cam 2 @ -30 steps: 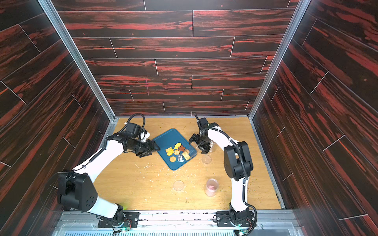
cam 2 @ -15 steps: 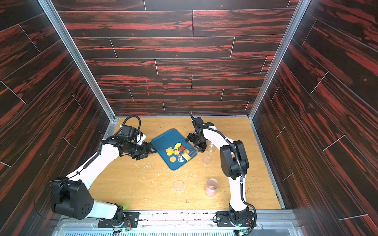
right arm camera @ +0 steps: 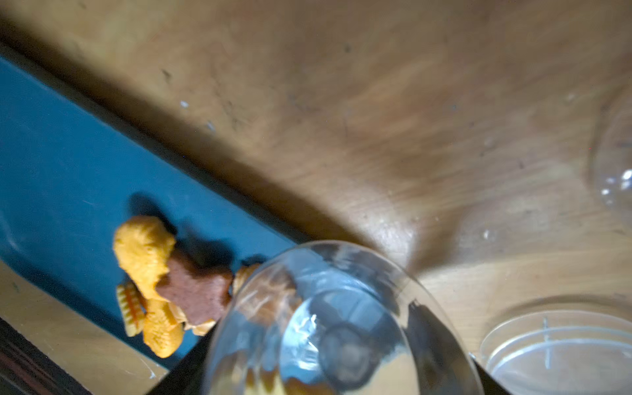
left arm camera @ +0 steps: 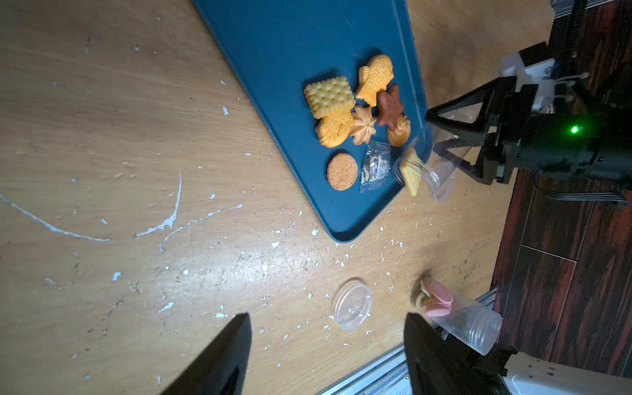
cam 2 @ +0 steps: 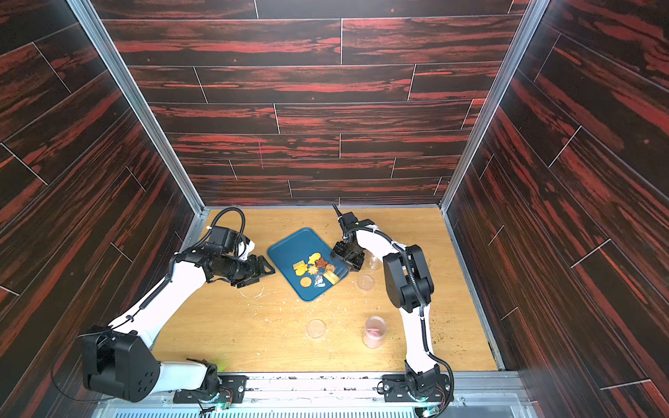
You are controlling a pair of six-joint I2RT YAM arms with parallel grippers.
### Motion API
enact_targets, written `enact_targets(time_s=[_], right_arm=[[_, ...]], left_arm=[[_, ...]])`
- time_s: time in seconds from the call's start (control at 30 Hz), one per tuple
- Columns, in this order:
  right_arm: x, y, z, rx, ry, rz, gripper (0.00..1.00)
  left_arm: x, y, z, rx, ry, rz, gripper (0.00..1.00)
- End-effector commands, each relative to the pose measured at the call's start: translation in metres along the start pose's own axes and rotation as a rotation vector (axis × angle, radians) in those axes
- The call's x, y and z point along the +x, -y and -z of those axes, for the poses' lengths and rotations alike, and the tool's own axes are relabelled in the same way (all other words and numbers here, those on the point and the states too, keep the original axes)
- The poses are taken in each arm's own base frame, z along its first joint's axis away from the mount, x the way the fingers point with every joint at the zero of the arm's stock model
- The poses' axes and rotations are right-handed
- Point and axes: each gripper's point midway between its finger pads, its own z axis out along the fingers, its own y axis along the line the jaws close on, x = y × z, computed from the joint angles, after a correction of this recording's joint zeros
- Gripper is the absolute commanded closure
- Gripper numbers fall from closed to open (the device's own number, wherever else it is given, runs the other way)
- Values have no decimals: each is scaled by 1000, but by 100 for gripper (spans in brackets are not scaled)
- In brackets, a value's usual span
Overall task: Pour the cookies out of the jar
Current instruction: Pick up the jar from the tray.
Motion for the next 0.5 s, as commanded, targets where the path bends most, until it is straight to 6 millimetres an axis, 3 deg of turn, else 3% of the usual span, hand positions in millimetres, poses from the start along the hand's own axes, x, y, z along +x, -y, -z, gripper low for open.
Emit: enact_targets(time_s=[0.0, 0.07, 0.2, 0.47], right_arm=[[3, -3, 3, 39, 22, 49, 29], [3, -7, 7, 40, 38, 77, 35], [4, -15, 15, 47, 77, 125, 35], [-7, -45, 56, -21, 338, 279, 35]], left_arm=[[5, -2, 5, -3, 2, 4, 26], [4, -2, 5, -1, 6, 5, 26], [3, -1, 6, -1, 11, 4, 26], [6, -4, 8, -11, 20, 10, 26]])
